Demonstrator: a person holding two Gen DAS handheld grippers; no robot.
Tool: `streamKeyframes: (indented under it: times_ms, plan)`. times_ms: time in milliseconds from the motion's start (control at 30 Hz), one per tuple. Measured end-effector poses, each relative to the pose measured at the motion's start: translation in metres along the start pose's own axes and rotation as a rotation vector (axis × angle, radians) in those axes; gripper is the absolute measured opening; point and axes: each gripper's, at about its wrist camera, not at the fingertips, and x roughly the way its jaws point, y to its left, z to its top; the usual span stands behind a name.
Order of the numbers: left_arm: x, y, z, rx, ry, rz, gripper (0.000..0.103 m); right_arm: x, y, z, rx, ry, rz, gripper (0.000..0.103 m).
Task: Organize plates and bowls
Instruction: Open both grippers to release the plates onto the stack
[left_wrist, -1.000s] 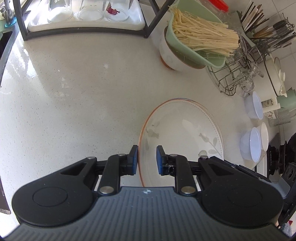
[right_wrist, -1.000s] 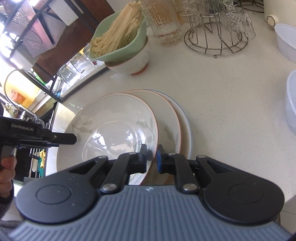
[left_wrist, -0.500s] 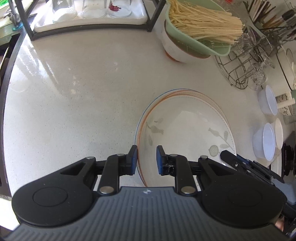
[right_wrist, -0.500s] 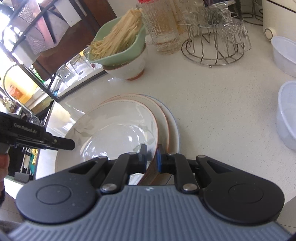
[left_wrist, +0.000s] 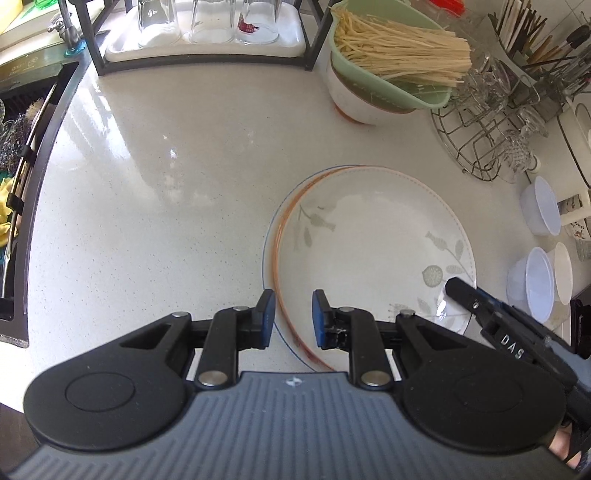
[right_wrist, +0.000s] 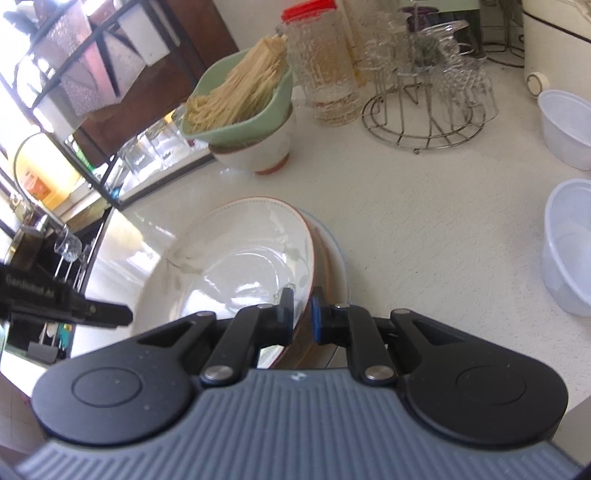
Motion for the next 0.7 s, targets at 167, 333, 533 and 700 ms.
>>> streamKeyframes:
  times_ms: [167,333,533,700]
  plan:
    - [0.001,0.001,-0.009,0.009,-0.008,-0.02,0.024,0.0,-0.005,0.0,-0.007,0.014,-0.027,0.012]
    - [-0.004,0.001,-0.008,0.011,-0.034,-0.049,0.024,-0.011,-0.003,0.004,-0.019,-0.02,-0.062,0.012]
    - [-0.026,-0.01,0.006,0.041,-0.091,-0.09,0.024,-0.034,0.0,0.017,0.0,-0.065,-0.077,0.012]
    - [-0.047,-0.027,0.02,0.118,-0.143,-0.127,0.024,-0.059,0.008,0.032,0.006,-0.128,-0.085,0.012]
